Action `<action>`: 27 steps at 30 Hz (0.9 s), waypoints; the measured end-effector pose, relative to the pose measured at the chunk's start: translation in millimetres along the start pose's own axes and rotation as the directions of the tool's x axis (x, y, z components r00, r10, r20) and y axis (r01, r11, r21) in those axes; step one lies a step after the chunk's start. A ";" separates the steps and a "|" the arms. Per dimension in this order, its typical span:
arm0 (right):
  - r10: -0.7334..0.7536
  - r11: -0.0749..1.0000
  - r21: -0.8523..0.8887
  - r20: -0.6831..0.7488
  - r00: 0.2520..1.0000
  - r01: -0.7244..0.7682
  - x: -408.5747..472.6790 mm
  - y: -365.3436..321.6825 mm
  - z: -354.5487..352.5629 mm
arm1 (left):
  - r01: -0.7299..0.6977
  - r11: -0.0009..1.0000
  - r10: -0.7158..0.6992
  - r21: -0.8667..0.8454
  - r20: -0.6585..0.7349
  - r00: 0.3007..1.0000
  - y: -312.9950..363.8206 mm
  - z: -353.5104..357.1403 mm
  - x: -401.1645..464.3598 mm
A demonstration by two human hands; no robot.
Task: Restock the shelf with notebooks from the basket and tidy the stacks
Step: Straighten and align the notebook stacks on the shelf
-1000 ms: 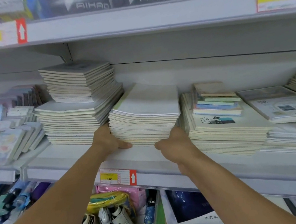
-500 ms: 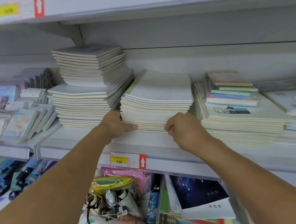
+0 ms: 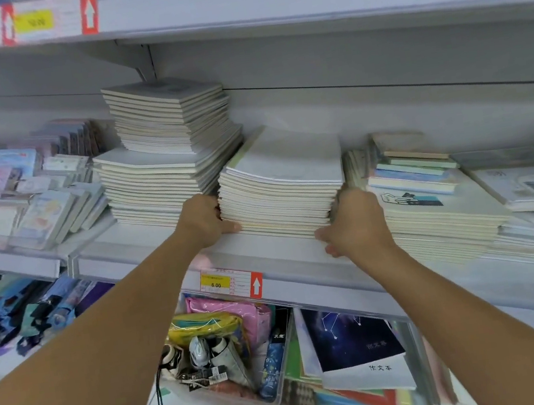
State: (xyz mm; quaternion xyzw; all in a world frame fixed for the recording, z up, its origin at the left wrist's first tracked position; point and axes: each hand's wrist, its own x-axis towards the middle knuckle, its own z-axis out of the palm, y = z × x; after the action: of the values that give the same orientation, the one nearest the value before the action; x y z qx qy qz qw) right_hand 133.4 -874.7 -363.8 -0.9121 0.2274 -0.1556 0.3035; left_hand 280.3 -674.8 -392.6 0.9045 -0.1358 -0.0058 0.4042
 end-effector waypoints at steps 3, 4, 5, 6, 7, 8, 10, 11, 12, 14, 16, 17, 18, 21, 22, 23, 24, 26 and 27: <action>0.159 0.881 0.404 0.240 0.958 -0.247 -7.3 2.8 14.1 | -0.046 0.999 0.046 0.000 -0.017 0.999 -1.4 3.6 -2.8; 0.181 0.835 0.467 0.267 0.947 -0.291 -5.7 3.0 18.2 | -0.057 0.998 0.057 0.005 -0.025 0.998 -1.9 4.0 -2.9; 0.199 0.801 0.512 0.264 0.944 -0.312 -4.1 2.1 21.4 | -0.060 0.998 0.060 0.004 -0.029 0.998 -3.3 4.4 -2.4; 0.212 0.773 0.549 0.246 0.946 -0.316 -3.4 0.9 23.5 | -0.060 0.998 0.060 0.001 -0.032 0.998 -4.5 5.0 -2.3; 0.224 0.749 0.583 0.225 0.948 -0.315 -4.7 -1.7 24.1 | -0.062 0.998 0.062 -0.005 -0.037 0.997 -5.5 5.0 -1.5; 0.244 0.727 0.608 0.206 0.948 -0.320 -5.9 -3.3 25.3 | -0.065 0.998 0.065 -0.011 -0.043 0.997 -6.8 5.0 -1.2; 0.298 0.690 0.636 0.184 0.937 -0.345 -8.8 -5.0 26.6 | -0.069 0.997 0.068 -0.016 -0.046 0.997 -8.5 4.6 -1.1; 0.318 0.673 0.650 0.178 0.931 -0.354 -9.2 -5.0 26.8 | -0.071 0.997 0.070 -0.024 -0.040 0.997 -9.0 4.6 -0.8; 0.325 0.667 0.656 0.169 0.931 -0.352 -8.9 -5.0 27.9 | -0.070 0.997 0.069 -0.039 -0.033 0.997 -9.8 4.0 -1.0; 0.331 0.679 0.652 0.140 0.933 -0.338 -10.5 -5.0 27.9 | -0.069 0.996 0.068 -0.059 -0.024 0.997 -11.0 3.6 -0.9; 0.308 0.724 0.610 0.132 0.942 -0.322 -10.7 -3.4 28.3 | -0.072 0.996 0.070 -0.051 -0.027 0.997 -12.5 4.7 -0.9; 0.278 0.761 0.569 0.145 0.950 -0.310 -10.1 -4.0 27.2 | -0.075 0.996 0.074 -0.045 -0.030 0.997 -11.9 5.5 -1.7; 0.244 0.806 0.512 0.167 0.955 -0.296 -9.1 -6.8 24.2 | -0.080 0.996 0.078 -0.048 -0.033 0.996 -11.0 5.9 -2.4; 0.158 0.942 0.262 0.204 0.966 -0.209 0.8 -14.0 6.7 | -0.087 0.996 0.087 -0.027 -0.014 0.996 -5.9 3.9 -3.4; 0.135 0.968 0.183 0.184 0.974 -0.169 4.0 -15.1 0.5 | -0.092 0.995 0.092 -0.029 0.012 0.996 -3.3 1.9 -4.3; 0.117 0.981 0.136 0.150 0.982 -0.138 6.7 -14.8 -3.7 | -0.090 0.993 0.094 -0.074 0.047 0.994 -1.1 -0.2 -5.4; 0.104 0.988 0.105 0.112 0.988 -0.116 9.4 -12.5 -5.0 | -0.085 0.986 0.096 -0.141 0.074 0.993 0.2 -1.4 -5.5; 0.090 0.993 0.069 0.044 0.995 -0.093 13.0 -8.1 -4.2 | -0.098 0.979 0.105 -0.177 0.026 0.994 0.5 0.7 -5.7; 0.078 0.996 0.049 0.026 0.997 -0.079 14.8 -6.5 -1.7 | -0.121 0.982 0.119 -0.144 -0.028 0.993 -0.7 2.6 -6.4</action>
State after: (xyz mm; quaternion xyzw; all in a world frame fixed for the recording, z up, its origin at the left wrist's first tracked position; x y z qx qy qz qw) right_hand 147.3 -878.4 -356.3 -0.8964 0.2555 -0.1381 0.3348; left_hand 274.0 -674.6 -395.5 0.8629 -0.1853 0.0175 0.4699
